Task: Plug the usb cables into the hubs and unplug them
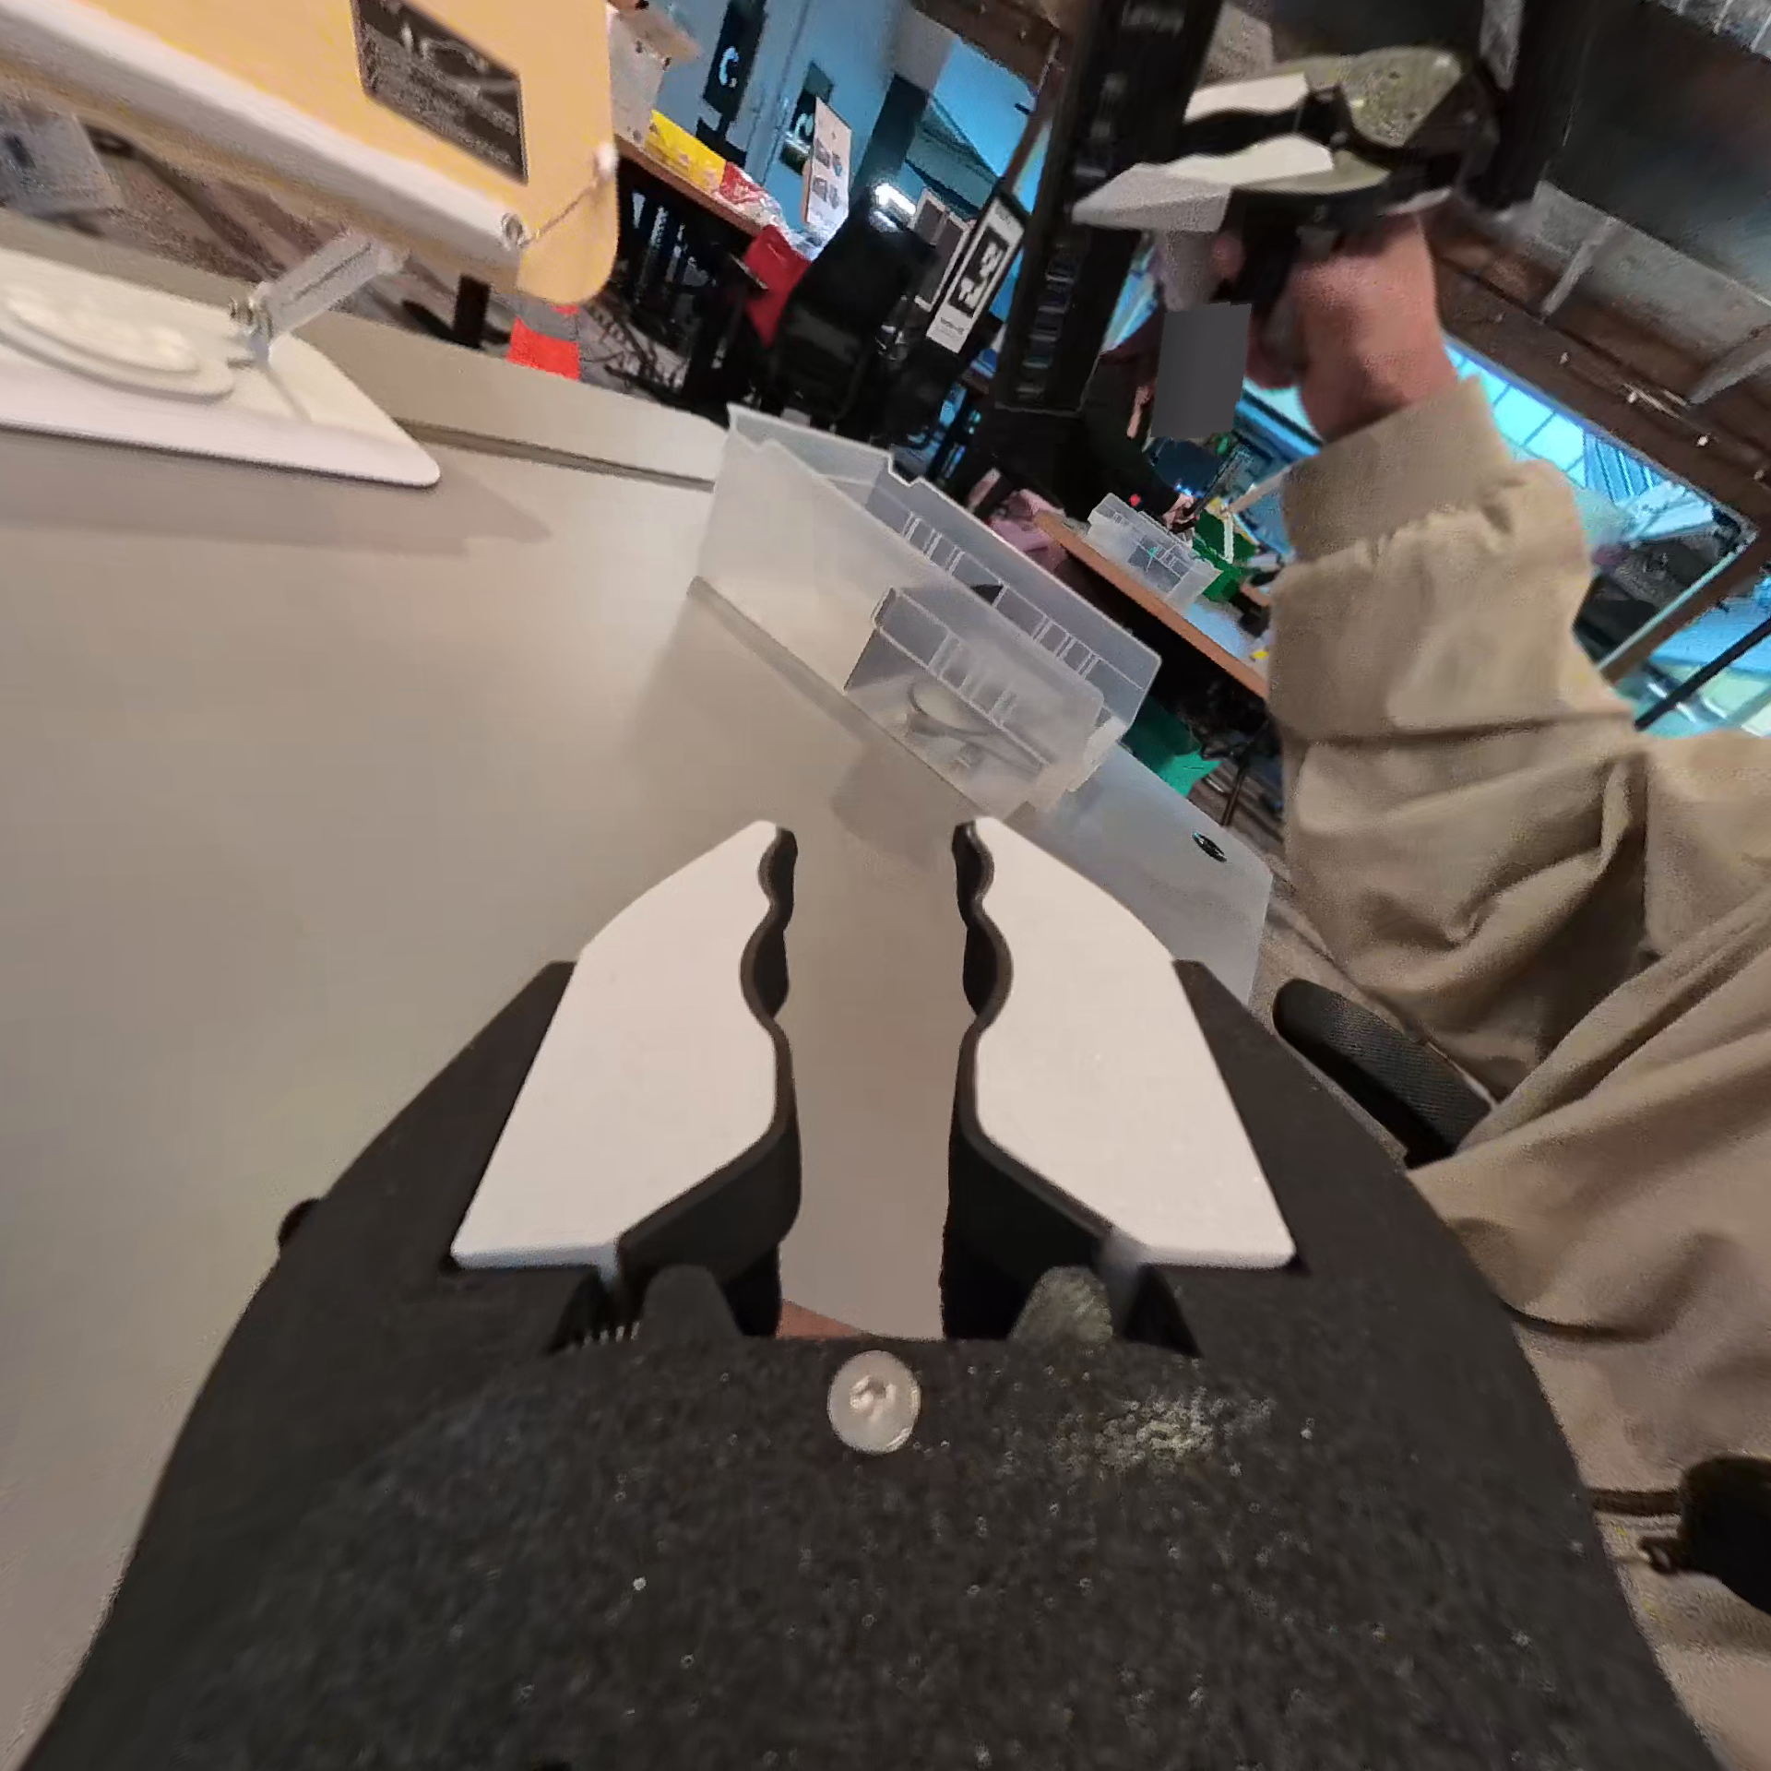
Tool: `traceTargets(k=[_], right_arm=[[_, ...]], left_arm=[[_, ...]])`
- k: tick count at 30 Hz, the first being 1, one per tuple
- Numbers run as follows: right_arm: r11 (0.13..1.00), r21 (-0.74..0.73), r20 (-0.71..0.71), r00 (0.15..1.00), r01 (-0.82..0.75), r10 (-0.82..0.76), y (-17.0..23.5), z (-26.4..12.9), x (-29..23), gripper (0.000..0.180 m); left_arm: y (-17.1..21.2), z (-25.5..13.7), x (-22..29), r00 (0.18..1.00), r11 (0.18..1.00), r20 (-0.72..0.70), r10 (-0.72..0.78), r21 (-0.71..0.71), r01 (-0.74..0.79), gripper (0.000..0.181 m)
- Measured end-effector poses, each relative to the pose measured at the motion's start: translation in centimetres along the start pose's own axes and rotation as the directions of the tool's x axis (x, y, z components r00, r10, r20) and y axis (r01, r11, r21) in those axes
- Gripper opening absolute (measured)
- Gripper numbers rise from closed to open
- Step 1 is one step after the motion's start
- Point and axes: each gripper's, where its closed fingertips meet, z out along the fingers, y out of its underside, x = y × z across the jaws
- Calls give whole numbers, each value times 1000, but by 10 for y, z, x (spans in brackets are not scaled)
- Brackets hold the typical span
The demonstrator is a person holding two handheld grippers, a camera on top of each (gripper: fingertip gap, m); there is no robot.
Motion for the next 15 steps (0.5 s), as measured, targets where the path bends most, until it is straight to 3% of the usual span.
traceTargets(k=[2,5,8,12,15], right_arm=[[969,-178,67,985,169,-160,34,19,13,27],[885,-360,257,943,294,-209,88,61,12,26],[742,-511,379,889,434,-258,138,99,9,26],[650,-545,489,831,529,-266,176,146,-9,26],[603,-506,499,780,616,-378,186,170,-11,26]], left_arm=[[6,-3,-4,999,999,3,-39,-9,39,31],[-1,-3,-8,997,997,-24,-80,8,80,31],[-2,-7,-12,993,993,-13,-117,29,118,31],[-7,-17,-14,996,995,31,-85,63,83,31],[-10,-23,-18,996,995,54,-69,76,65,31]])
